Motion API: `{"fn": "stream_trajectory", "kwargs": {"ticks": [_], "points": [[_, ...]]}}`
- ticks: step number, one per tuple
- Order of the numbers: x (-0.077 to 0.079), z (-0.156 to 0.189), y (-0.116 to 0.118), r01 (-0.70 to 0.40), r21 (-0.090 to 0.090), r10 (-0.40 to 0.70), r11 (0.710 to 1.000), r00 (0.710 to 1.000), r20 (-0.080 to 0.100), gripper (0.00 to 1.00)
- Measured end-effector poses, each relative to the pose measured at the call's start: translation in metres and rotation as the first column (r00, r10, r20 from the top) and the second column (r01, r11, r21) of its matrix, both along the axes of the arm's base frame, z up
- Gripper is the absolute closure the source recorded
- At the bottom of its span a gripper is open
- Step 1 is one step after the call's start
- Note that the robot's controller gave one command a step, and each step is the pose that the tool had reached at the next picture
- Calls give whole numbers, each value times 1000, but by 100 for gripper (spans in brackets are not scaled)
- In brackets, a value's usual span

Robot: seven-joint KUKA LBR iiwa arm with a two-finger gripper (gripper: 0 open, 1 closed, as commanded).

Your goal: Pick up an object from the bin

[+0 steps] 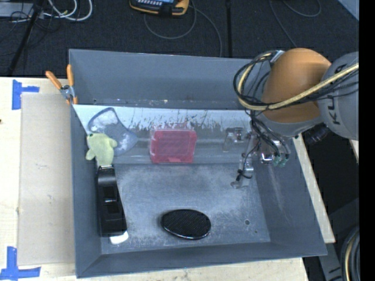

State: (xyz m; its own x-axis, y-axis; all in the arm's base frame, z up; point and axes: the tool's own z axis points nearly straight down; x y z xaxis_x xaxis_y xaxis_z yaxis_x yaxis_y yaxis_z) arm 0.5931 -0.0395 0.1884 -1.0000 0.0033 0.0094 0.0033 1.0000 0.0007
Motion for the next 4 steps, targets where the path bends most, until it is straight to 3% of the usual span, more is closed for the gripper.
{"fn": "stream_trajectory", "kwargs": {"ticks": [1,2,3,4], "points": [[1,5,0,-1,-1,1,1000,1000,8,0],[-32,-41,45,-68,-1,68,998,998,7,0],[-14,-75,59,-44,4,44,999,999,6,0],[-33,-92,47,10,0,-10,1000,1000,11,0]]}}
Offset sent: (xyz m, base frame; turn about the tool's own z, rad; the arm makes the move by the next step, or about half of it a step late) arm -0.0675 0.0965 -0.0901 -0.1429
